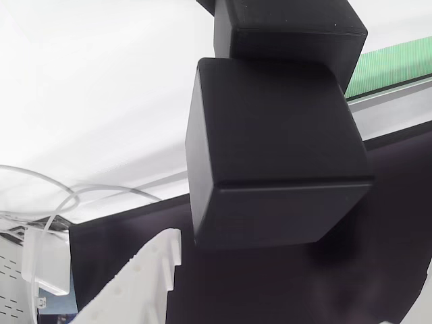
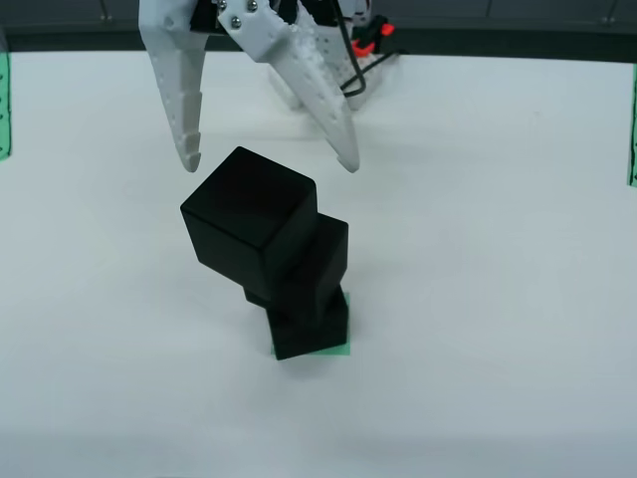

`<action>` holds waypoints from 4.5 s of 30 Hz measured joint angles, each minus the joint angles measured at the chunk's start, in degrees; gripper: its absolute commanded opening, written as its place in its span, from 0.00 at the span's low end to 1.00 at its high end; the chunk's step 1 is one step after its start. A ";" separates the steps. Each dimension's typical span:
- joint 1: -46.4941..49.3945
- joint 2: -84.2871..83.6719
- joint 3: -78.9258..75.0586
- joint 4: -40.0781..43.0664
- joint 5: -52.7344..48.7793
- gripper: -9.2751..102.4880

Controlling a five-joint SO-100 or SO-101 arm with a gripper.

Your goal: Stack 3 Blocks on the chosen place.

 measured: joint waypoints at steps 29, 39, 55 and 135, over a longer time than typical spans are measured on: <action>1.23 35.68 16.35 -10.72 7.73 0.08; -3.52 55.55 33.84 -22.41 30.50 0.08; -10.55 78.84 73.56 -34.80 76.90 0.08; -10.72 90.35 96.59 -32.87 84.90 0.08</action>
